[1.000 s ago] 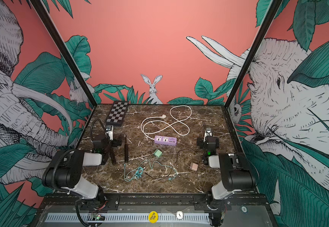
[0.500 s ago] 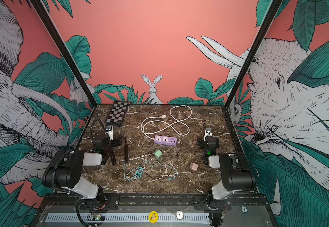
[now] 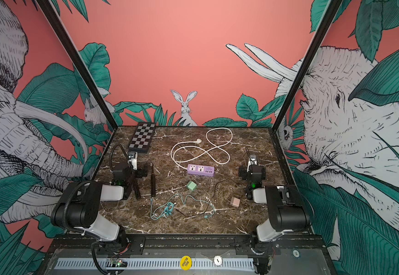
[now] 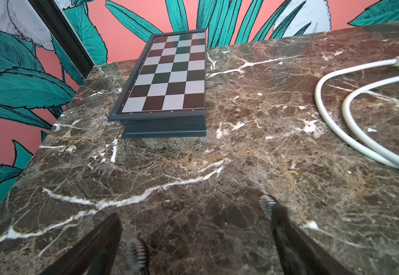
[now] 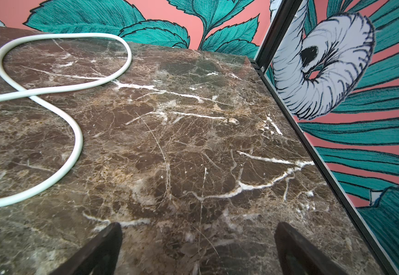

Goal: Charge the electric toothbrush
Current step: Pick up the charging cable from the center of the board.

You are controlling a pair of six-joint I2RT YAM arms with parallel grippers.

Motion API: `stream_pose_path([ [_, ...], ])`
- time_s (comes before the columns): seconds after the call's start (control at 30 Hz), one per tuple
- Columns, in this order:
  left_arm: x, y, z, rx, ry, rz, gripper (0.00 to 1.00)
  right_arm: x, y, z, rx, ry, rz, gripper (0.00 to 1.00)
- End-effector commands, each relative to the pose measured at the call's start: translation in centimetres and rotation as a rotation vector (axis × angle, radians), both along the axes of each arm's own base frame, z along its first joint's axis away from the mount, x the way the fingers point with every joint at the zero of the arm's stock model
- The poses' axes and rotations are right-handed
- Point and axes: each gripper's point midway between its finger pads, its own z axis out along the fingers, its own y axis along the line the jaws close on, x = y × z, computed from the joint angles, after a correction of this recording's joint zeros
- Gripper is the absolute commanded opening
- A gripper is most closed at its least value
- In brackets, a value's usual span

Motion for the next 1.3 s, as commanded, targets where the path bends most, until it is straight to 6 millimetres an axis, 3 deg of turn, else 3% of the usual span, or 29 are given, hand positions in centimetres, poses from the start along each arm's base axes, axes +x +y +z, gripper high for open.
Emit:
stream_pose_path([
  [0.0,0.5,0.1,1.3,-0.003,-0.037,-0.001,0.99,0.8,-0.1,1.6,0.001,-0.048,-0.001,0.99],
  [0.33,0.5,0.1,1.3,-0.004,-0.036,-0.001,0.99,0.8,-0.2,1.7,0.002,-0.056,-0.01,0.99],
  [0.4,0.5,0.2,1.4,-0.001,-0.043,0.005,0.99,0.3,-1.6,3.4,-0.013,-0.073,-0.105,0.99],
  [0.47,0.2,1.9,2.7,0.01,-0.083,0.11,0.99,-0.4,-2.3,5.9,-0.005,-0.024,-0.155,0.99],
  [0.57,-0.9,3.5,6.0,0.004,-0.066,0.216,0.99,0.0,-0.1,10.8,0.133,-0.083,-0.074,0.99],
  [0.7,-2.7,5.5,10.6,-0.338,-0.173,0.454,0.99,-1.0,0.7,14.5,0.532,-0.205,-0.166,0.99],
  [0.77,-3.0,4.8,12.6,-0.487,-0.176,0.455,0.99,-1.3,2.3,15.6,0.699,-0.245,-0.111,0.99],
  [0.83,-3.7,4.4,13.3,-0.621,-0.115,0.497,0.99,-1.1,4.2,16.4,0.733,-0.231,-0.019,0.98],
  [0.93,-5.8,4.0,11.4,-0.829,0.059,0.638,0.99,-2.1,5.8,15.7,0.668,-0.088,0.004,0.99],
  [1.03,-5.1,0.8,12.0,-0.966,0.113,0.477,0.99,-4.0,6.8,14.7,0.613,-0.014,0.011,0.99],
  [1.1,-5.4,-1.0,11.0,-1.045,0.208,0.468,0.99,-5.2,7.7,13.8,0.602,0.057,0.037,0.99],
  [1.17,-6.1,-3.1,9.9,-1.06,0.338,0.494,0.99,-6.4,8.4,12.5,0.591,0.142,0.056,0.99],
  [1.27,-7.6,-6.3,10.5,-0.901,0.439,0.524,0.99,-8.1,8.6,10.7,0.544,0.245,0.056,0.99],
])
